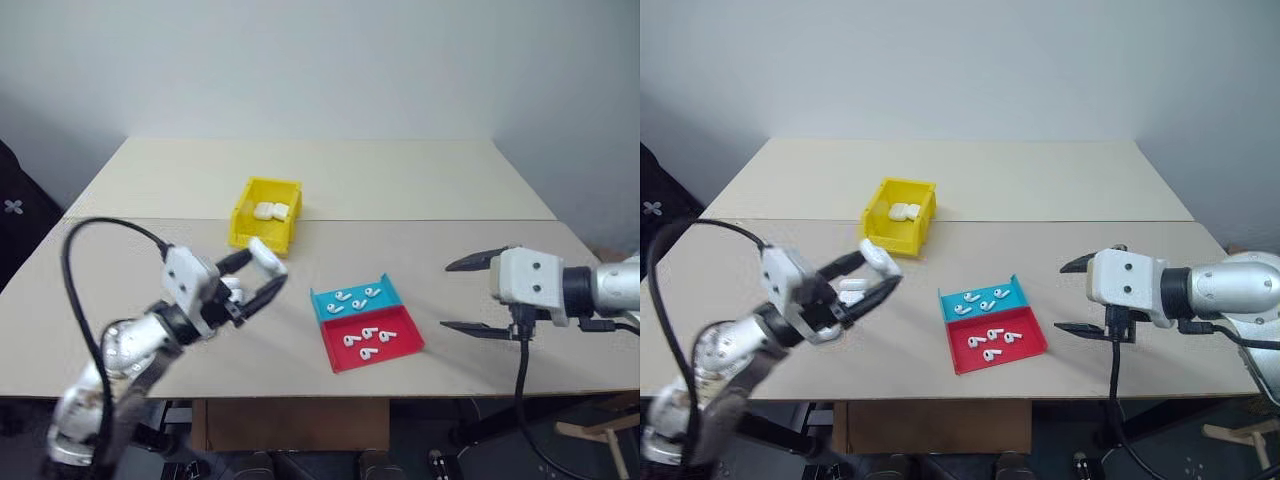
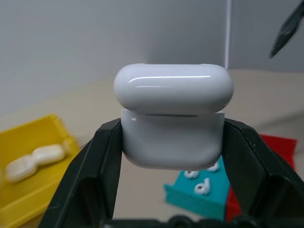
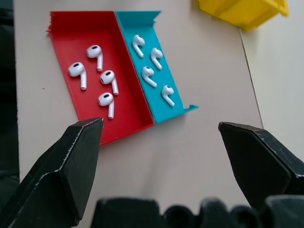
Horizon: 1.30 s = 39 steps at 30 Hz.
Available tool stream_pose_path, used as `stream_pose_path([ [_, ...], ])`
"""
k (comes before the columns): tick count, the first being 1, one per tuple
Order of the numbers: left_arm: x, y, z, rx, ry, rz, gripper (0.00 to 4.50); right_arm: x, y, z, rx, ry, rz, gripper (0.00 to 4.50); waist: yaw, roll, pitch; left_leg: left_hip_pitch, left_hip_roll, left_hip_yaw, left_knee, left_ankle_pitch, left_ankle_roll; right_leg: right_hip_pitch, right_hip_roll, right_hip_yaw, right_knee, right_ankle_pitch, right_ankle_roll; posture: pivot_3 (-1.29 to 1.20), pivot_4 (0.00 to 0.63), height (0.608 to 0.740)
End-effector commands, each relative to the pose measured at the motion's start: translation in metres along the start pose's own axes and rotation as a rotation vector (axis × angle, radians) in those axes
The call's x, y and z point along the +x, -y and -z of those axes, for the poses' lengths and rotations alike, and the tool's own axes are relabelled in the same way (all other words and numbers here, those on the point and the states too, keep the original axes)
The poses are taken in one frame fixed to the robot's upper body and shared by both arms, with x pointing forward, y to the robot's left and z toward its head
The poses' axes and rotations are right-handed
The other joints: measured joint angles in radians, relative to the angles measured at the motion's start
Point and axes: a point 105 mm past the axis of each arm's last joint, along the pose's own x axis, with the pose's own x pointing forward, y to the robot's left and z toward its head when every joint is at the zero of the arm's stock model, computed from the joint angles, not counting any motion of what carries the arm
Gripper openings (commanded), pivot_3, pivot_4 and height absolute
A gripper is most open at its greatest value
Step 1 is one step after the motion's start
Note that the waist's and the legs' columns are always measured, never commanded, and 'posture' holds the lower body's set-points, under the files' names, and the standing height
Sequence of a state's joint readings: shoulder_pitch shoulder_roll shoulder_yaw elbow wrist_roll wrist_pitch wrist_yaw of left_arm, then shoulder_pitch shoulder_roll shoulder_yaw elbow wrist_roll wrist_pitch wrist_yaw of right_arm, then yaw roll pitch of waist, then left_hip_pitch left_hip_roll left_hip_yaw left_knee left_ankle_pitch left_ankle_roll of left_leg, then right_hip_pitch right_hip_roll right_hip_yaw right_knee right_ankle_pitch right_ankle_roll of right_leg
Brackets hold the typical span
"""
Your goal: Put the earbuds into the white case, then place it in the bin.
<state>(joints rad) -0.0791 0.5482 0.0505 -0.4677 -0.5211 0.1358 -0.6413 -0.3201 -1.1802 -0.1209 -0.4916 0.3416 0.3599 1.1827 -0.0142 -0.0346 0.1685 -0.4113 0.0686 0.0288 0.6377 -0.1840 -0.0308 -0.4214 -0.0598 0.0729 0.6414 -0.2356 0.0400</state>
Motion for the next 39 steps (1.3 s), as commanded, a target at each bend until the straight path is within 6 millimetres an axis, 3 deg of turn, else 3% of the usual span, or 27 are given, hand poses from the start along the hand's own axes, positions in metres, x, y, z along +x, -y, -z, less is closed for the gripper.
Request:
stream_pose_path([
  [1,-0.002,0.010,0.005,0.087,0.090,0.107,2.79,0.007,-0.003,-0.013,-0.053,0.009,-0.051,4.50,-0.001,0.000,0.000,0.000,0.000,0.000,0.001,0.000,0.000,0.000,0.000,0.000,0.000,-0.003,0.001,0.00,0.150,0.740],
  [6,-0.007,0.018,0.023,0.104,0.126,0.169,2.79,0.023,-0.012,-0.018,-0.130,-0.008,-0.146,4.50,0.000,0.000,0.000,-0.003,0.000,0.000,0.005,0.000,0.000,0.000,0.000,0.001,-0.001,-0.002,0.003,0.00,0.150,0.740],
  [15,-0.017,0.025,0.031,0.054,0.137,0.265,2.79,0.049,-0.013,-0.015,-0.133,-0.146,-0.295,4.50,-0.005,0.001,-0.001,-0.003,0.001,0.000,0.005,0.000,0.000,-0.001,0.000,0.000,0.000,-0.001,0.005,0.00,0.150,0.740],
  [18,-0.027,0.033,0.036,0.019,0.087,0.301,2.79,0.061,-0.013,-0.013,-0.139,-0.186,-0.333,3.93,-0.008,0.001,-0.001,-0.003,0.001,0.000,0.005,0.000,0.000,-0.002,0.000,0.000,0.001,-0.001,0.005,0.00,0.150,0.740],
  [21,-0.028,0.035,0.037,0.033,0.088,0.310,2.79,0.073,-0.010,-0.012,-0.137,-0.206,-0.331,2.95,-0.006,0.001,-0.001,-0.003,0.001,0.000,0.005,0.000,0.001,-0.002,0.000,0.000,0.001,-0.001,0.004,0.00,0.150,0.740],
  [29,-0.034,0.041,0.041,0.110,0.095,0.343,2.79,0.097,-0.010,-0.001,-0.125,-0.259,-0.337,2.95,0.000,0.001,-0.001,-0.004,0.001,0.000,0.005,0.000,0.001,-0.002,0.000,0.000,0.001,-0.001,0.003,0.00,0.150,0.740],
  [38,-0.035,0.049,0.038,0.114,0.109,0.341,2.79,0.107,-0.016,0.007,-0.137,-0.291,-0.371,2.95,-0.002,0.001,-0.001,-0.004,0.001,0.000,0.005,-0.001,0.001,-0.002,0.000,-0.001,0.001,0.000,0.004,0.00,0.150,0.740],
  [39,-0.035,0.049,0.036,0.108,0.121,0.337,2.79,0.107,-0.017,0.008,-0.137,-0.294,-0.374,2.77,-0.002,0.001,-0.001,-0.004,0.001,0.000,0.005,-0.001,0.001,-0.002,0.000,-0.001,0.002,0.000,0.003,0.00,0.150,0.740],
])
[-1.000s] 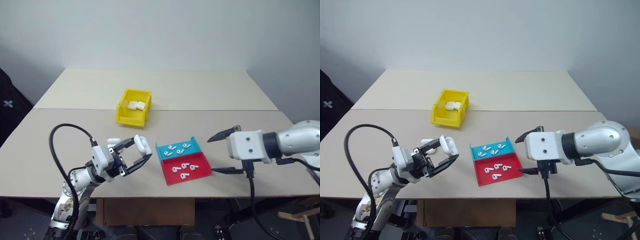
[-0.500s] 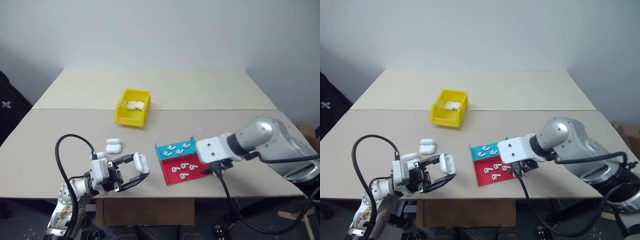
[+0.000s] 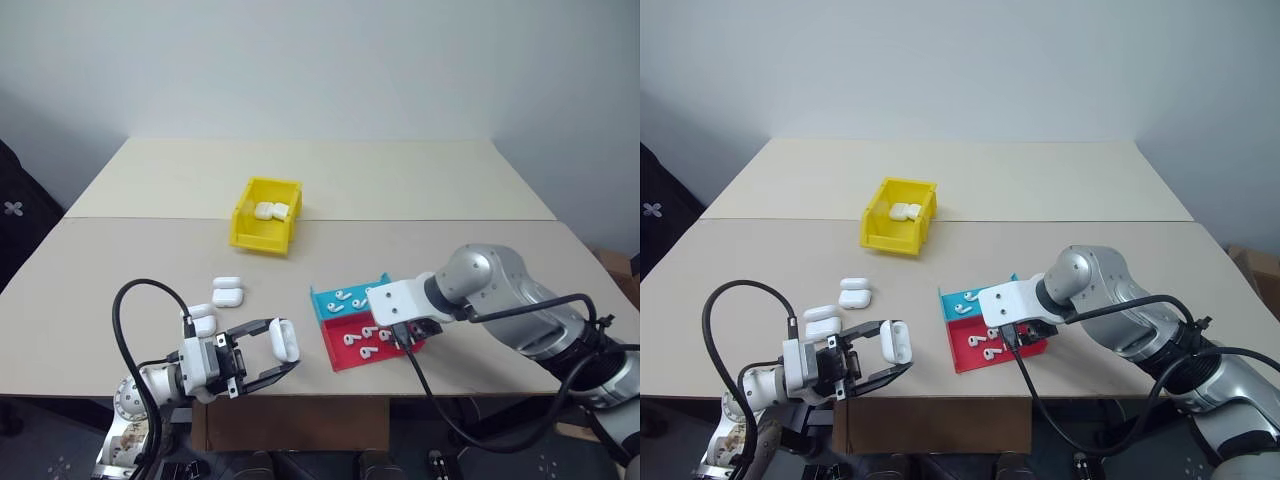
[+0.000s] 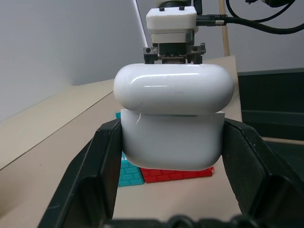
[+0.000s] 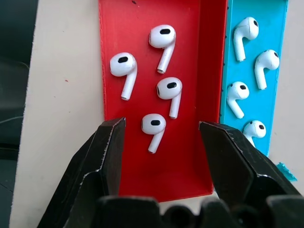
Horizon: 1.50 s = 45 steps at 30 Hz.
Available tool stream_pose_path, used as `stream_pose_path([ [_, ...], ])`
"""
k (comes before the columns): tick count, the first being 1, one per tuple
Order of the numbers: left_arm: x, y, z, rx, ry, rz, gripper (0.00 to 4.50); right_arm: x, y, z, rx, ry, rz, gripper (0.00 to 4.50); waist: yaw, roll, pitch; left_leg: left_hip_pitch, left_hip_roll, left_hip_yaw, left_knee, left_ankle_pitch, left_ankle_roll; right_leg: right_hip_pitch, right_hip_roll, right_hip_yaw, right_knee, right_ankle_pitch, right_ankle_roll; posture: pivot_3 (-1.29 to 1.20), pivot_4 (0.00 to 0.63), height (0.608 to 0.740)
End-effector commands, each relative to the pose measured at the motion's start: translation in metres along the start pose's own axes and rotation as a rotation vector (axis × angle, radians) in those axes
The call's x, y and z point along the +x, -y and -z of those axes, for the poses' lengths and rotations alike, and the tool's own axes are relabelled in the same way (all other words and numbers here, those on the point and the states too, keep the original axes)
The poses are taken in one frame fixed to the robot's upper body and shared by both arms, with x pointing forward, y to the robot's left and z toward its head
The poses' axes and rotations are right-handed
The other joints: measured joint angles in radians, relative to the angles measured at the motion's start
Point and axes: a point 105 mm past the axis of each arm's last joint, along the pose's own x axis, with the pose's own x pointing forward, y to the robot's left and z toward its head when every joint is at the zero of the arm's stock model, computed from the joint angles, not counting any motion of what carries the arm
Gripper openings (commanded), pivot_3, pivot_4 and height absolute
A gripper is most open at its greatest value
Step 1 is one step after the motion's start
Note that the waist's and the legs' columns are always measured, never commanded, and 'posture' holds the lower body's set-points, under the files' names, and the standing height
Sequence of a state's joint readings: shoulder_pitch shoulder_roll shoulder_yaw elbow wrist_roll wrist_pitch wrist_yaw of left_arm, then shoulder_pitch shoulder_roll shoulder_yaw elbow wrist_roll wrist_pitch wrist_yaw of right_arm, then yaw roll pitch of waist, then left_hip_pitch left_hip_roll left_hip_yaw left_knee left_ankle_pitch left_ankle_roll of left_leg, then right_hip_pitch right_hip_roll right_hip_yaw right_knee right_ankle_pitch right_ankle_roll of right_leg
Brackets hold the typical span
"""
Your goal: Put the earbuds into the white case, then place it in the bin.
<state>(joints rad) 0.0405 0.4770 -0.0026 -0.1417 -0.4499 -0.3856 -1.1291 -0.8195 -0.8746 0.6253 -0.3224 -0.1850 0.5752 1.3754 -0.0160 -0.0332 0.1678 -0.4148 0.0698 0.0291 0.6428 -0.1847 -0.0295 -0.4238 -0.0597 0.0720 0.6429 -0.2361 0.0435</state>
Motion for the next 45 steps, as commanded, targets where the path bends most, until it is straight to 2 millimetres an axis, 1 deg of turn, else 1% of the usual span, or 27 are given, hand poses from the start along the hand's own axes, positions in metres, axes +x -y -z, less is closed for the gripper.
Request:
stream_pose_path([
  [1,0.005,0.001,-0.013,0.036,0.056,0.003,2.79,0.001,0.001,0.002,-0.020,-0.020,-0.002,2.58,0.000,0.000,0.000,0.000,0.000,0.000,0.000,0.000,0.000,0.000,0.000,0.000,0.000,0.000,0.000,0.00,0.150,0.740],
  [2,0.005,0.000,-0.014,0.035,0.054,0.003,2.79,0.001,0.001,0.002,-0.016,-0.017,-0.003,2.37,0.000,0.000,0.000,0.000,0.000,0.000,0.000,0.000,0.000,0.000,0.000,0.000,0.000,0.000,0.000,0.00,0.150,0.740],
  [4,0.004,0.000,-0.014,0.035,0.042,0.009,2.79,0.002,0.002,0.002,-0.008,-0.015,0.003,1.73,0.000,0.000,0.000,0.000,0.000,0.000,0.000,0.000,0.000,0.000,0.000,0.000,0.000,0.000,0.000,0.00,0.150,0.740],
  [11,0.002,0.000,-0.011,0.043,0.029,0.014,2.79,0.008,0.000,0.003,-0.005,-0.019,-0.010,1.73,-0.001,0.000,0.000,0.000,0.000,0.000,0.000,0.000,0.000,0.000,0.000,0.000,0.000,0.000,0.000,0.00,0.150,0.740],
  [22,0.001,0.001,-0.007,0.056,-0.005,0.015,2.79,0.022,-0.001,0.016,0.001,-0.055,-0.014,1.73,-0.002,0.000,0.000,0.000,0.000,0.000,0.000,0.000,0.000,0.000,0.000,0.000,0.000,0.000,0.000,0.00,0.150,0.740],
  [31,0.000,-0.003,-0.006,0.076,-0.026,0.006,2.79,0.025,0.002,0.017,-0.011,-0.054,-0.012,1.73,-0.002,0.000,0.000,0.001,0.000,0.000,0.000,0.000,0.000,0.000,0.000,0.000,0.000,0.000,0.000,0.00,0.150,0.740],
  [38,0.001,0.001,-0.004,0.067,-0.039,0.011,2.79,0.025,0.002,0.018,-0.018,-0.048,-0.016,1.73,-0.002,0.000,0.000,0.001,0.000,0.000,0.000,0.000,0.000,0.001,0.000,0.000,0.000,-0.001,0.000,0.00,0.150,0.740],
  [40,0.001,0.001,-0.004,0.070,-0.038,0.012,2.79,0.024,0.000,0.017,-0.020,-0.040,-0.026,1.34,-0.002,0.000,0.000,0.001,0.000,0.000,0.000,0.000,0.000,0.001,0.000,0.000,0.000,-0.001,0.000,0.00,0.150,0.740],
  [43,0.001,0.000,-0.004,0.074,-0.039,0.015,2.79,0.024,0.000,0.016,-0.023,-0.034,-0.024,0.61,-0.002,0.000,0.000,0.001,0.000,0.000,0.000,0.000,0.000,0.001,0.000,0.000,0.000,-0.001,0.000,0.00,0.150,0.740],
  [45,0.002,-0.001,-0.004,0.075,-0.040,0.014,2.79,0.023,0.000,0.016,-0.025,-0.032,-0.024,0.61,-0.002,0.000,0.000,0.001,0.000,0.000,0.000,0.000,0.000,0.000,0.000,0.000,0.000,-0.001,0.000,0.00,0.150,0.740],
])
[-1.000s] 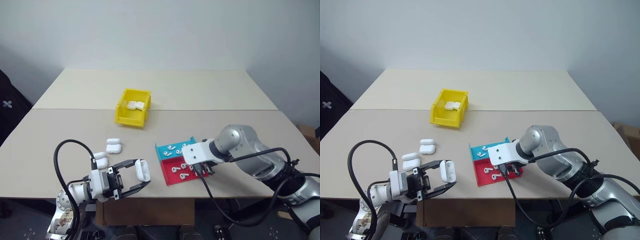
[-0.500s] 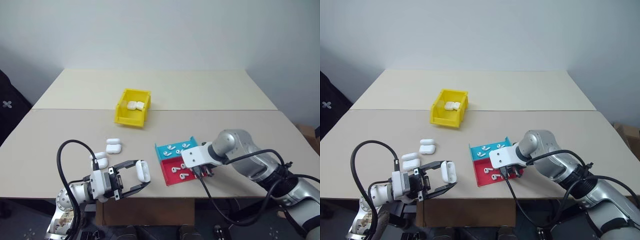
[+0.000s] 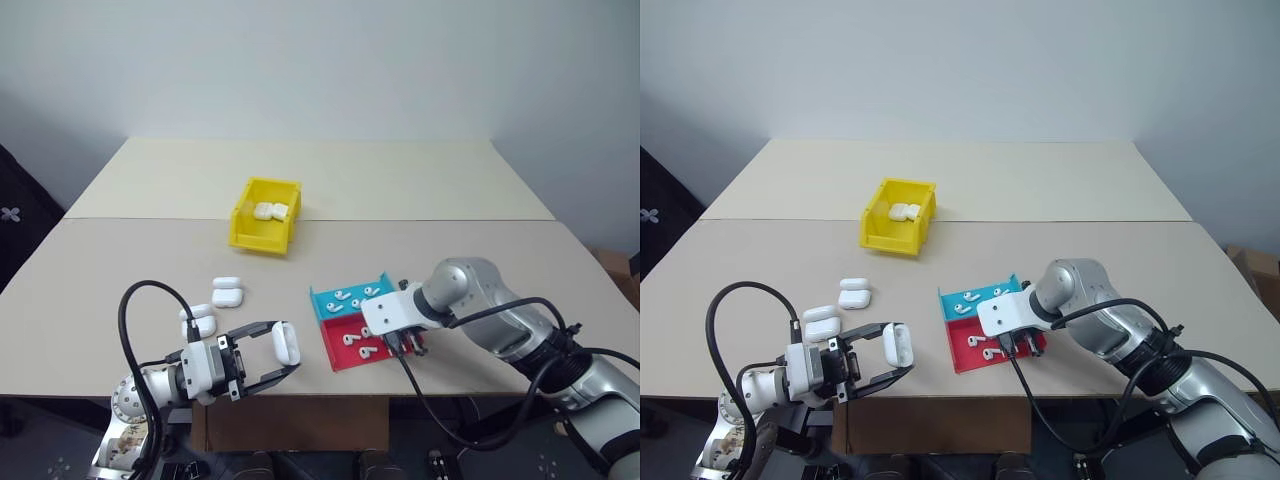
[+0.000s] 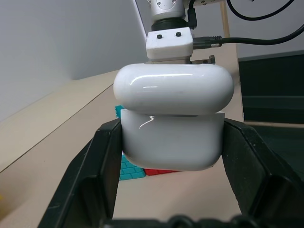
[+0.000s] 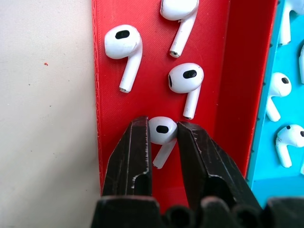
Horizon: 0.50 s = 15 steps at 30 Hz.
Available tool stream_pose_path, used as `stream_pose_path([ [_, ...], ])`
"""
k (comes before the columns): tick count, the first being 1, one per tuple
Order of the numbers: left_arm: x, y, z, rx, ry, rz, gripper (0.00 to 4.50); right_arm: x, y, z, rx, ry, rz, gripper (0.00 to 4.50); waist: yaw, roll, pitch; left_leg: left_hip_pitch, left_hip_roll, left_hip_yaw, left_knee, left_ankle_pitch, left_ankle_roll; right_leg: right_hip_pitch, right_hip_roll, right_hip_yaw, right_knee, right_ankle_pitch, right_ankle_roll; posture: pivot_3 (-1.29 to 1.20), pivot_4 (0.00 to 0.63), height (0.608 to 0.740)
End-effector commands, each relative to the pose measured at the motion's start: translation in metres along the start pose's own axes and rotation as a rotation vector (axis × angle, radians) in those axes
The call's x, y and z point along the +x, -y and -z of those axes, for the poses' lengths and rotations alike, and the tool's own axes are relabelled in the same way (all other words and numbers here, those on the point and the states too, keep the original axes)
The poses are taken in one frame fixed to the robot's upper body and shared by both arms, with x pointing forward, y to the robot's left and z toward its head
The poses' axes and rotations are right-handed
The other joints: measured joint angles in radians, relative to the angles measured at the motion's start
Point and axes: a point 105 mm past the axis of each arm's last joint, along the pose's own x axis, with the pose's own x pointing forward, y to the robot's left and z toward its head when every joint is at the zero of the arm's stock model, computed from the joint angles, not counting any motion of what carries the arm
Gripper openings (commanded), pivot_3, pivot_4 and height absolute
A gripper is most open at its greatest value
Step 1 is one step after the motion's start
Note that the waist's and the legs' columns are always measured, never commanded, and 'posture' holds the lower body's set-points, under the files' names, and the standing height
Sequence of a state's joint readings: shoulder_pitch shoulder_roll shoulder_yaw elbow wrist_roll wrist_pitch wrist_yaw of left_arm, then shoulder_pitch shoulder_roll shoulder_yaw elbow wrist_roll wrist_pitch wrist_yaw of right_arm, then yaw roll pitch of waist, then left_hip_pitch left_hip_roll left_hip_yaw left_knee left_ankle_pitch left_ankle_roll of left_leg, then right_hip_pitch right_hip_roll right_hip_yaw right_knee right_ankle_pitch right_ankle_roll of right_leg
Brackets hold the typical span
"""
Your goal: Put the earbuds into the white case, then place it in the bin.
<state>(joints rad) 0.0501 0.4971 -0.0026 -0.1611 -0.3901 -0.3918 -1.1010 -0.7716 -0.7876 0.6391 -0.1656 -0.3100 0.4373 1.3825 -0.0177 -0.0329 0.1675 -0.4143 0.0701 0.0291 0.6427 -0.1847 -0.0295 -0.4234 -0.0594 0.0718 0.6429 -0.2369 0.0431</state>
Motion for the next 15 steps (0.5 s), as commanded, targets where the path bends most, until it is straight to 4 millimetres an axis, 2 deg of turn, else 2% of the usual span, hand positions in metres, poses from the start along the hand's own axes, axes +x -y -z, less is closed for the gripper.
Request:
stream_pose_path([
  [1,0.002,-0.003,-0.006,0.033,0.016,0.003,2.79,-0.005,0.001,0.000,-0.013,0.007,0.015,0.61,0.000,0.000,0.000,0.000,0.000,0.000,0.000,0.000,0.000,0.000,0.000,0.000,0.000,0.000,0.000,0.00,0.150,0.740],
  [5,0.002,-0.004,-0.006,0.034,0.015,0.005,2.79,-0.006,0.005,0.001,-0.006,0.001,0.036,0.61,0.000,0.000,0.000,0.000,0.000,0.000,0.000,0.000,0.000,0.000,0.000,0.000,0.000,0.000,0.000,0.00,0.150,0.740],
  [8,0.004,-0.005,-0.009,0.026,0.039,-0.002,2.79,-0.016,0.008,-0.003,0.009,0.027,0.071,0.61,0.000,0.000,0.000,0.000,0.000,0.000,0.000,0.000,0.000,0.000,0.000,0.000,0.000,0.000,0.000,0.00,0.150,0.740],
  [10,0.007,-0.007,-0.014,0.017,0.052,-0.010,2.79,-0.033,0.014,-0.008,0.043,0.072,0.125,0.61,0.001,0.000,0.000,0.000,0.000,0.000,0.000,0.000,0.000,0.000,0.000,0.000,0.000,0.000,0.000,0.00,0.150,0.740],
  [12,0.010,-0.011,-0.021,-0.004,0.063,-0.021,2.79,-0.060,0.024,-0.017,0.094,0.180,0.226,0.61,0.002,0.000,0.000,-0.001,0.000,0.000,0.000,0.000,0.000,-0.001,0.000,0.000,0.000,0.001,0.001,0.00,0.150,0.740],
  [15,0.016,-0.017,-0.033,-0.034,0.086,-0.030,2.79,-0.110,0.044,-0.040,0.132,0.511,0.498,0.61,0.003,0.000,0.000,-0.001,0.000,-0.001,0.000,0.000,0.000,-0.001,0.000,-0.001,0.000,0.002,0.003,0.00,0.150,0.740],
])
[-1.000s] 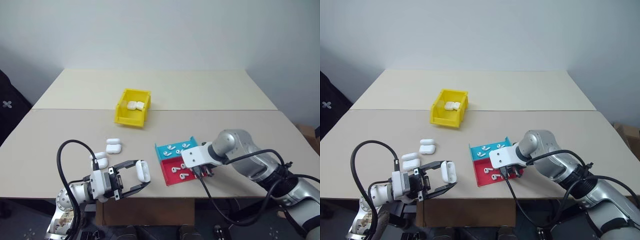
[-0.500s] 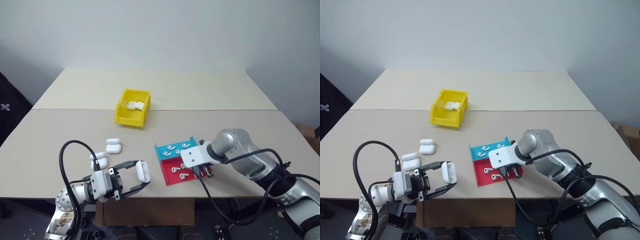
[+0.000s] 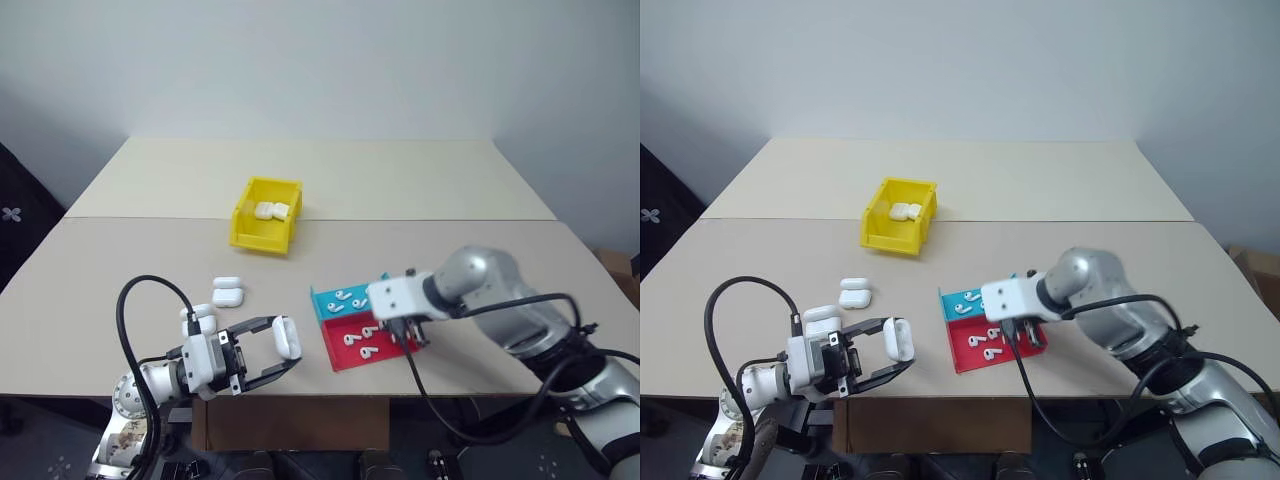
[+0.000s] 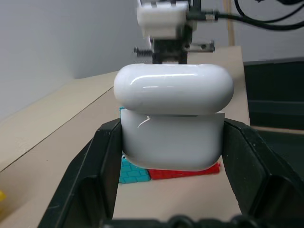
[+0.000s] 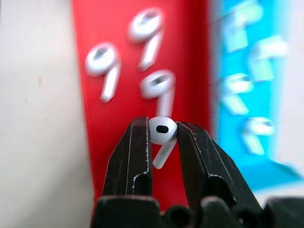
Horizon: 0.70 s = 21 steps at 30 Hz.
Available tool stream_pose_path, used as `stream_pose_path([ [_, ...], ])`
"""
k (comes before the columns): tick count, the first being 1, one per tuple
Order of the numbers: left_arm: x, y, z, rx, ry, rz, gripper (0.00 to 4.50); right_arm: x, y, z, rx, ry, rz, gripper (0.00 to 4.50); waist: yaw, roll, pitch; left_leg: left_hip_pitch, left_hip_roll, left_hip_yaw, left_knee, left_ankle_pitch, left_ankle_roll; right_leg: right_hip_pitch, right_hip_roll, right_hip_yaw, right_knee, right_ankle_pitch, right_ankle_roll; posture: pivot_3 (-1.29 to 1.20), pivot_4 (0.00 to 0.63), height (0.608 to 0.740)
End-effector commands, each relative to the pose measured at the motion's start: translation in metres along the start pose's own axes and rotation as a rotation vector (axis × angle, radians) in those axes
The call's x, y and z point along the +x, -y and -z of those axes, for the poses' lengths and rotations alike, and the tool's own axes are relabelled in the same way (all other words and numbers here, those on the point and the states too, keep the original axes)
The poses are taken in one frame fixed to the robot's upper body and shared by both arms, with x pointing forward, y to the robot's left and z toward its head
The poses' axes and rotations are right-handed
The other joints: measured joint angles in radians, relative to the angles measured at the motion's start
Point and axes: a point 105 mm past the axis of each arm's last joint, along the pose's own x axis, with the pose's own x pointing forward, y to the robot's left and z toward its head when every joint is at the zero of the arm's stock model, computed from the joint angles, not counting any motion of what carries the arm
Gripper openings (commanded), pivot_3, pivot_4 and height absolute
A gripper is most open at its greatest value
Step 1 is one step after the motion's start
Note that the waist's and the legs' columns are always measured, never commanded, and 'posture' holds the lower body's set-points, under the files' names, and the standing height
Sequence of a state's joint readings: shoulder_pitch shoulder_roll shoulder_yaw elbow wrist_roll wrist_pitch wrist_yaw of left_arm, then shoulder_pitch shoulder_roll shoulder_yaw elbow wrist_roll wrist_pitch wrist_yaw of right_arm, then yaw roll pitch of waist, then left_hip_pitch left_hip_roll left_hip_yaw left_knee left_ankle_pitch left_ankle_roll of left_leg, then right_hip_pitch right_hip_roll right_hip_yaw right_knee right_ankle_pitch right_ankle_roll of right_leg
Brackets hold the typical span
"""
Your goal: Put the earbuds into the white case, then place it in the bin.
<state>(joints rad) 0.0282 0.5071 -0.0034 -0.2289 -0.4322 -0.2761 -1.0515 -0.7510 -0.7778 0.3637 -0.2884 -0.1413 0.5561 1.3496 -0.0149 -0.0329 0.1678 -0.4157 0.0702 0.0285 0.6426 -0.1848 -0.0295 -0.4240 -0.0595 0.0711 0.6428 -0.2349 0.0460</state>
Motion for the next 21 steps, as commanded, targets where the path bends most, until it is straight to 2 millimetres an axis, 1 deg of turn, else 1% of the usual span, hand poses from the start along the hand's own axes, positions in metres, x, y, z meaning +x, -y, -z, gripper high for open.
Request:
stream_pose_path([
  [1,0.013,-0.008,-0.027,0.010,0.090,0.000,2.79,-0.058,0.033,-0.043,0.044,0.423,0.342,0.61,0.000,0.000,0.000,0.000,0.000,-0.001,-0.001,0.000,0.000,0.000,0.000,0.000,0.000,0.000,0.001,0.00,0.150,0.740],
  [2,0.016,-0.010,-0.032,0.005,0.117,0.001,2.79,-0.070,0.037,-0.049,0.073,0.529,0.403,0.61,0.000,0.000,0.000,0.001,0.000,-0.001,-0.001,0.000,0.000,0.001,0.000,-0.001,0.000,0.000,0.001,0.00,0.150,0.740],
  [4,0.021,-0.014,-0.040,-0.016,0.185,0.006,2.79,-0.089,0.035,-0.057,0.091,0.681,0.473,0.61,0.002,0.000,0.000,0.001,0.000,-0.001,-0.001,0.000,0.000,0.002,0.001,-0.001,0.000,0.001,0.001,0.00,0.150,0.740],
  [6,0.028,-0.019,-0.046,-0.060,0.205,0.010,2.79,-0.101,0.026,-0.068,0.091,0.827,0.499,0.61,0.003,0.000,0.000,0.001,0.000,-0.001,-0.001,0.000,0.000,0.002,0.000,-0.001,-0.001,0.001,0.001,0.00,0.150,0.740],
  [7,0.032,-0.020,-0.053,-0.087,0.241,0.022,2.79,-0.106,0.019,-0.075,0.091,0.921,0.502,0.61,0.002,0.000,0.000,0.000,0.000,-0.002,-0.001,0.000,0.000,0.002,0.000,-0.001,-0.001,0.001,0.001,0.00,0.150,0.740],
  [9,0.039,-0.023,-0.062,-0.139,0.284,0.047,2.79,-0.110,0.010,-0.084,0.107,1.054,0.481,0.61,0.000,0.000,0.000,0.000,0.000,-0.002,-0.001,0.000,0.000,0.002,0.000,-0.001,0.000,0.001,0.001,0.00,0.150,0.740],
  [12,0.046,-0.026,-0.073,-0.198,0.338,0.091,2.79,-0.108,0.003,-0.091,0.119,1.162,0.445,0.61,-0.009,0.000,0.000,0.001,0.000,-0.002,-0.001,0.000,0.000,0.002,0.001,-0.001,0.000,0.001,0.001,0.00,0.150,0.740],
  [15,0.052,-0.030,-0.077,-0.248,0.322,0.133,2.79,-0.097,-0.005,-0.095,0.093,1.214,0.386,0.61,-0.012,0.000,0.000,0.002,0.000,-0.003,-0.001,0.000,0.000,0.003,0.001,-0.001,0.001,0.000,0.002,0.00,0.150,0.740],
  [18,0.053,-0.028,-0.080,-0.257,0.334,0.190,2.79,-0.090,-0.003,-0.098,0.077,1.228,0.388,0.61,-0.021,0.000,0.000,0.002,0.000,-0.003,-0.001,0.000,0.000,0.003,0.002,-0.001,0.001,0.000,0.003,0.00,0.150,0.740],
  [21,0.054,-0.027,-0.081,-0.249,0.345,0.210,2.79,-0.085,-0.002,-0.101,0.045,1.228,0.365,0.61,-0.024,0.000,0.000,0.002,0.000,-0.003,-0.001,0.000,0.000,0.003,0.002,-0.001,0.001,0.000,0.002,0.00,0.150,0.740],
])
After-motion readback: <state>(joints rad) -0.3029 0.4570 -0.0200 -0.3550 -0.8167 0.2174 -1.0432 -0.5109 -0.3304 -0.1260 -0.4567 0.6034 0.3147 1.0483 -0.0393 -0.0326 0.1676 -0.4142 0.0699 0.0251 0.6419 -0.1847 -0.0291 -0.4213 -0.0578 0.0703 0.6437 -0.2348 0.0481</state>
